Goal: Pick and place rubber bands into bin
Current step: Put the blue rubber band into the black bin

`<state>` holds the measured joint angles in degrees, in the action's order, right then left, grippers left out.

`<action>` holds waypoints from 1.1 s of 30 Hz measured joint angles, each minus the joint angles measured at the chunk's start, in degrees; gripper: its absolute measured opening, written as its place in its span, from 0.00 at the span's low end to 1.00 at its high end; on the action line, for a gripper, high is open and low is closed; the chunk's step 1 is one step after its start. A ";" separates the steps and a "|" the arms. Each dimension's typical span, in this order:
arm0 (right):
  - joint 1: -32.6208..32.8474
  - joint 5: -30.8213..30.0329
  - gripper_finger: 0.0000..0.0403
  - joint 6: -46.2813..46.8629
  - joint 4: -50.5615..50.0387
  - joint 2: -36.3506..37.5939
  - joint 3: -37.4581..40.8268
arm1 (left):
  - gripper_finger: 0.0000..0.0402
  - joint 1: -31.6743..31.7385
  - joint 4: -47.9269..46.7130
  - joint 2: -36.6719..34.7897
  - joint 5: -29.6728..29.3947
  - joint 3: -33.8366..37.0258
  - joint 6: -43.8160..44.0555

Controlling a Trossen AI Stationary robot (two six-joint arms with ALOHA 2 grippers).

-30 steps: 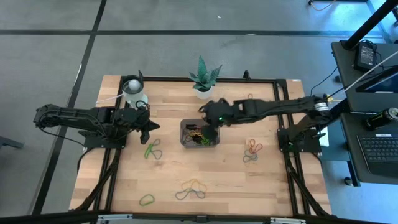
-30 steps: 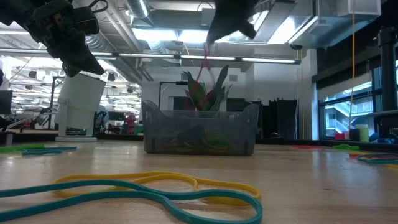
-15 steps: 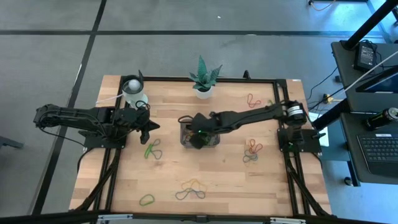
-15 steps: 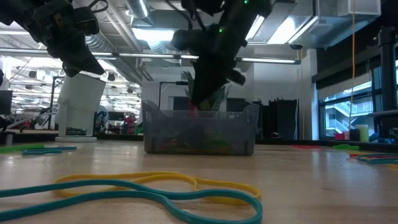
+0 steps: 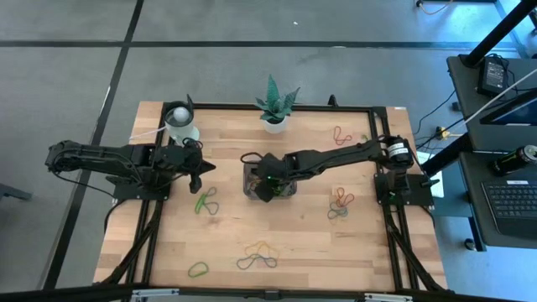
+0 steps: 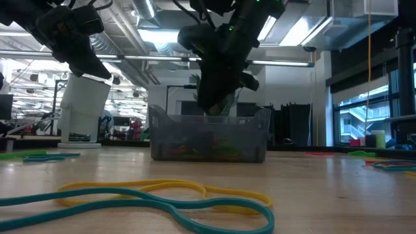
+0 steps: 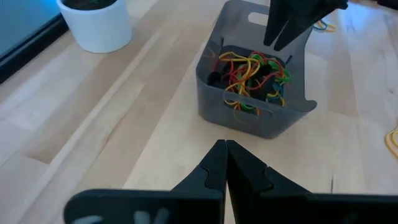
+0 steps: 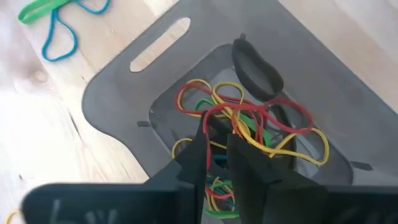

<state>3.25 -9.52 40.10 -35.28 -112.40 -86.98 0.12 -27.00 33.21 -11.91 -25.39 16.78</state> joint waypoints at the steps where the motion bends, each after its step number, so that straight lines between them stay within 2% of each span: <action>1: 0.00 0.00 0.19 0.00 -0.11 0.18 0.02 | 0.00 0.00 0.00 -0.02 -0.02 0.00 0.00; 9: -0.04 -0.36 0.30 -4.13 -2.40 4.03 0.02 | 0.00 0.00 0.05 -0.01 -0.03 0.00 0.00; 14: 0.26 -2.97 0.31 -11.96 -5.83 8.37 0.00 | 0.00 -0.02 0.33 0.02 0.35 0.00 -0.02; 18: 1.05 -7.66 0.31 -13.59 -8.22 12.47 1.04 | 0.00 -0.22 1.12 0.75 1.60 -0.01 -0.04; 22: 2.04 -9.38 0.31 -12.30 -7.58 19.49 9.09 | 0.00 -1.87 1.68 3.56 0.63 -2.46 -0.03; 27: 3.79 -9.42 0.31 -6.28 -2.97 33.04 24.01 | 0.00 -4.42 0.33 10.13 -3.02 -7.27 0.29; 33: 6.59 -9.33 0.31 2.45 -2.26 49.29 37.43 | 0.00 -5.44 -9.59 21.11 -5.85 -14.90 9.12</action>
<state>9.83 -18.85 42.55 -37.54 -63.11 -49.55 -5.32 -36.59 54.32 -17.76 -40.29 25.90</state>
